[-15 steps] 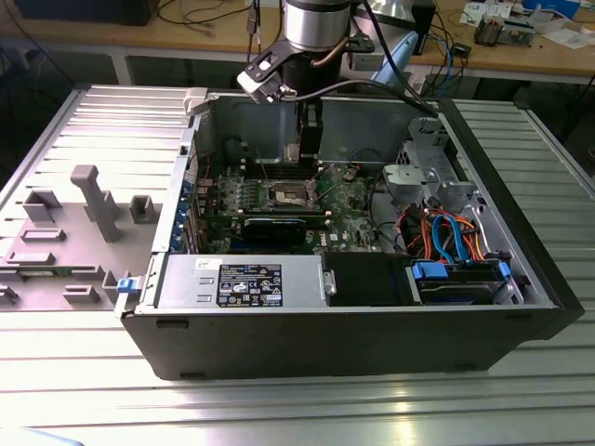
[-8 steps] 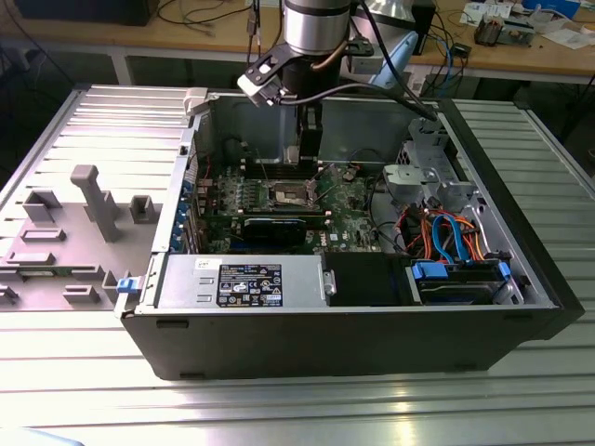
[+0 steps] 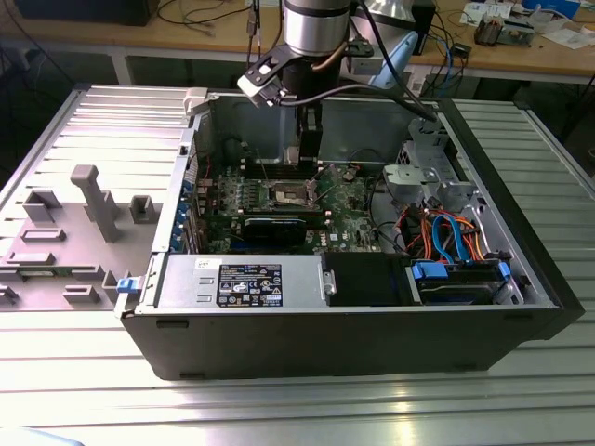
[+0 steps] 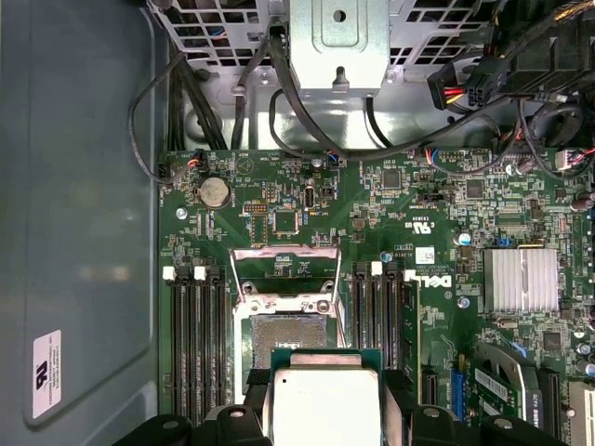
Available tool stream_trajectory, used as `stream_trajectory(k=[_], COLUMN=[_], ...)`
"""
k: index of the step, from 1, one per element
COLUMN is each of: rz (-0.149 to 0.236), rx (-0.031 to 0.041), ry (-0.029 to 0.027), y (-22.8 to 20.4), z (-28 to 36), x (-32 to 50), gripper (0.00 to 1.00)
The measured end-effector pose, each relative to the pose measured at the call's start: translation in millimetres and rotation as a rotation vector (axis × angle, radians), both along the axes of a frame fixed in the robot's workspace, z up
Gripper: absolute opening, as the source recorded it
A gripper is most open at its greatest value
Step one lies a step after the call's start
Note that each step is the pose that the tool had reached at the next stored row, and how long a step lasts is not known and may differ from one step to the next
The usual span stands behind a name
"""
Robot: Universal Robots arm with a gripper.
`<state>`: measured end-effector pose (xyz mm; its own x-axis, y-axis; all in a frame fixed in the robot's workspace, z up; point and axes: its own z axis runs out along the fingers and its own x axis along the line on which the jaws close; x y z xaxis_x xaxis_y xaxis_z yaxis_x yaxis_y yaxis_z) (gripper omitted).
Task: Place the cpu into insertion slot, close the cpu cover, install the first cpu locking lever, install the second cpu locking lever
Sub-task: 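Place the cpu into insertion slot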
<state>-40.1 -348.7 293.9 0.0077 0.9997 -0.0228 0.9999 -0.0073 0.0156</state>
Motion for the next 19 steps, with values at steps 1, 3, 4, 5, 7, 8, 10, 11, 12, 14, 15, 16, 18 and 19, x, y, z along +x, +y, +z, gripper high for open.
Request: stream_trajectory(k=[1, 3, 4, 5, 7, 8, 10, 11, 12, 14, 15, 16, 18, 19], rz=[0.0, 0.0, 0.0, 0.0, 0.0, 0.0, 0.0, 0.0, 0.0, 0.0, 0.0, 0.0, 0.0, 0.0], rx=[0.0, 0.0, 0.0, 0.0001, 0.0, 0.0, 0.0, 0.0, 0.0, 0.0, 0.0, 0.0, 0.0, 0.0001], ry=[0.0, 0.0, 0.0, 0.0, 0.0001, 0.0, 0.0, 0.0, 0.0, 0.0, 0.0, 0.0, 0.0, 0.0], y=[0.0, 0.0, 0.0, 0.0, 0.0, 0.0, 0.0, 0.0, 0.0, 0.0, 0.0, 0.0, 0.0, 0.0], z=[-0.2, -0.7, -0.9, -1.0, -1.3, -1.5, -1.8, -2.0, -2.1, -2.5, -2.6, -2.8, -3.2, -3.3], x=[0.0, 0.0, 0.0, 0.0, 0.0, 0.0, 0.0, 0.0, 0.0, 0.0, 0.0, 0.0, 0.0, 0.0], gripper=[0.55, 0.55, 0.55, 0.55, 0.55, 0.55, 0.55, 0.55, 0.55, 0.55, 0.55, 0.55, 0.55, 0.55])
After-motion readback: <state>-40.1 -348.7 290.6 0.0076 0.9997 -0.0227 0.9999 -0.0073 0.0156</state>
